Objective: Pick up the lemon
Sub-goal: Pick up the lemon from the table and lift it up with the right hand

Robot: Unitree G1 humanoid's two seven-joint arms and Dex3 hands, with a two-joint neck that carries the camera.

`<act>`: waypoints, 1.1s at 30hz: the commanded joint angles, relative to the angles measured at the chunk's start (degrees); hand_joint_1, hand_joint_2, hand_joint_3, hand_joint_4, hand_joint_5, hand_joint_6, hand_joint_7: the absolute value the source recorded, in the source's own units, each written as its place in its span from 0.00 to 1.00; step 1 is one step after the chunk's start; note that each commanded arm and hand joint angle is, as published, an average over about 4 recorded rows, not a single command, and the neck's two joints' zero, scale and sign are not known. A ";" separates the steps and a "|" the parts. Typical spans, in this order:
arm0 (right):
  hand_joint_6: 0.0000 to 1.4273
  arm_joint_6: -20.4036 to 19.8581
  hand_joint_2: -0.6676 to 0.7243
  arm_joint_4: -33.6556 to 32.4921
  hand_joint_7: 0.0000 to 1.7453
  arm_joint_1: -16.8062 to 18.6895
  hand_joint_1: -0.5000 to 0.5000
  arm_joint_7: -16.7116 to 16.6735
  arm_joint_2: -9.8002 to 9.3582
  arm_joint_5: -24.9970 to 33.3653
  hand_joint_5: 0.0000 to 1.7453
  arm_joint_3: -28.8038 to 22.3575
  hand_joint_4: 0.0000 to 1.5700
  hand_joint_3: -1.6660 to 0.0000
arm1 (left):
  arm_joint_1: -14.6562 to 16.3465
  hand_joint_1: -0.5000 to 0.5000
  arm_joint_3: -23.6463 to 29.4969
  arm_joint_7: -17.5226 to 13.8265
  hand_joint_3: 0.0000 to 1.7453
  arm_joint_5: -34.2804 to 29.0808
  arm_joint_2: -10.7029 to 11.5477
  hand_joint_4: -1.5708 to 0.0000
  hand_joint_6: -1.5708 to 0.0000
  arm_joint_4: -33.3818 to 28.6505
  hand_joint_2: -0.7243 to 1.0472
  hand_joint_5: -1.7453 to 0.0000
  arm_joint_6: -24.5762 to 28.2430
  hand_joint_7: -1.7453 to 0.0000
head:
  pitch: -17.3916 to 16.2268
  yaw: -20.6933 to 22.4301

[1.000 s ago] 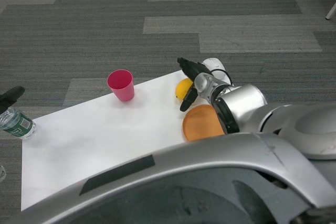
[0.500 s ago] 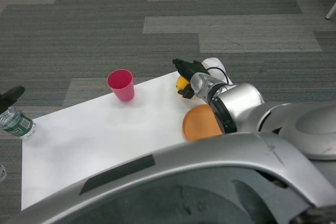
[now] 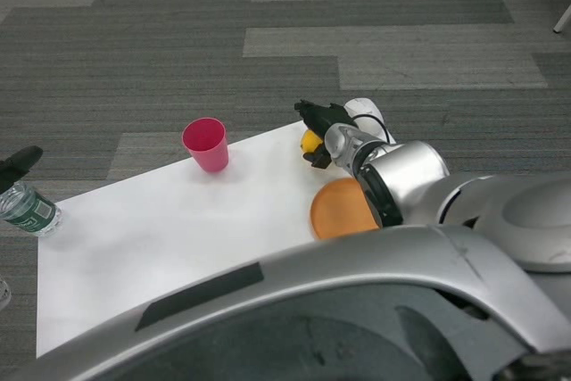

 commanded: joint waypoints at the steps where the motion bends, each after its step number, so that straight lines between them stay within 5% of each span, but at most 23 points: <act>1: 0.01 0.89 0.09 0.13 0.38 -1.63 0.33 -0.31 -0.05 0.77 0.89 -0.40 0.00 0.19 | -0.88 1.00 0.43 0.21 0.05 0.01 0.24 0.95 1.00 0.35 0.95 1.00 -0.23 1.00 | 0.00 0.00; 4: 0.08 1.02 0.09 0.20 0.50 -1.63 0.33 -0.29 -0.09 1.17 0.94 -0.55 0.03 0.18 | -0.92 1.00 0.47 0.21 0.05 0.06 0.24 0.95 1.00 0.35 0.95 1.00 -0.23 1.00 | 0.01 -0.03; 11: 0.16 1.06 0.09 0.20 0.52 -1.63 0.33 -0.31 -0.13 1.68 0.94 -1.28 0.14 0.14 | -0.88 1.00 0.52 0.21 0.05 0.01 0.24 0.95 1.00 0.35 0.95 1.00 -0.32 1.00 | -0.01 -0.04; 18: 0.16 0.49 0.05 0.02 0.52 -0.93 0.33 -0.95 -0.26 3.32 0.89 -1.92 0.05 0.17 | -0.92 1.00 0.56 0.21 0.05 0.06 0.24 0.95 1.00 0.35 0.95 1.00 -0.32 1.00 | 0.05 0.22; 33: 0.10 -6.06 0.05 -14.22 0.52 9.66 0.33 0.50 -0.22 12.90 0.89 -3.02 0.02 0.29 | -0.44 1.00 0.82 0.21 0.05 0.06 0.24 0.95 1.00 0.22 0.95 1.00 -0.41 1.00 | 0.26 0.58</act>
